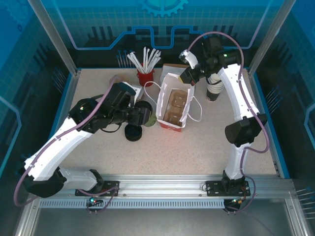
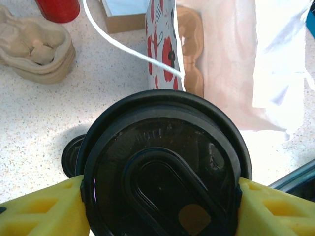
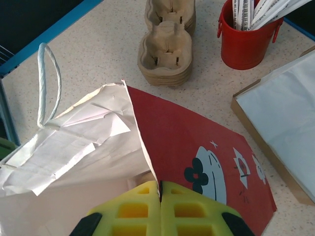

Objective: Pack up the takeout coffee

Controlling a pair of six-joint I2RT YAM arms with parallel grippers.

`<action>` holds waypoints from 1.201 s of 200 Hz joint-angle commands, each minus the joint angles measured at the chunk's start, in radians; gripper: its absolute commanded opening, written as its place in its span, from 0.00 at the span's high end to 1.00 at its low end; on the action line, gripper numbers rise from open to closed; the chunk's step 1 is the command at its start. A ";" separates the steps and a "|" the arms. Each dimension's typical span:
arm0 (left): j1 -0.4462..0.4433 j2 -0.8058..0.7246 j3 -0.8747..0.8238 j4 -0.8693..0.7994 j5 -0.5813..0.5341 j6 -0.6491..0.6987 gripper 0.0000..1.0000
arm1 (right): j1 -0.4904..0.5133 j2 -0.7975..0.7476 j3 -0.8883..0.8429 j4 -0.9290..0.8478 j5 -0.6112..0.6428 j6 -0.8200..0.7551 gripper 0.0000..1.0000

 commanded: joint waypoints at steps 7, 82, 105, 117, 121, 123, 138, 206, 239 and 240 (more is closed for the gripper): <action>0.005 -0.016 0.070 -0.056 0.013 0.033 0.35 | 0.034 -0.026 0.019 0.004 -0.030 0.082 1.00; 0.007 0.075 0.246 -0.073 -0.009 0.082 0.34 | 0.048 -0.004 0.049 -0.016 -0.054 0.288 1.00; 0.007 0.133 0.336 -0.086 -0.010 0.108 0.34 | 0.060 -0.012 0.035 -0.011 -0.072 0.326 1.00; 0.007 0.168 0.381 -0.101 -0.009 0.122 0.34 | 0.078 -0.016 0.025 -0.015 -0.073 0.341 1.00; 0.007 0.179 0.395 -0.106 -0.010 0.128 0.34 | 0.083 -0.016 0.025 -0.021 -0.077 0.338 1.00; 0.007 0.186 0.401 -0.110 -0.012 0.130 0.34 | 0.090 -0.017 0.026 -0.027 -0.080 0.333 1.00; 0.008 0.223 0.447 -0.133 -0.025 0.146 0.34 | 0.113 -0.029 0.012 -0.031 -0.084 0.337 1.00; 0.010 0.176 0.367 -0.118 -0.061 0.165 0.34 | 0.208 -0.097 -0.124 0.047 -0.092 0.441 1.00; 0.010 0.067 0.195 -0.027 -0.073 0.169 0.34 | 0.243 -0.119 -0.132 0.078 -0.065 0.455 1.00; 0.009 0.064 0.188 -0.026 -0.073 0.169 0.34 | 0.243 -0.120 -0.132 0.079 -0.065 0.456 1.00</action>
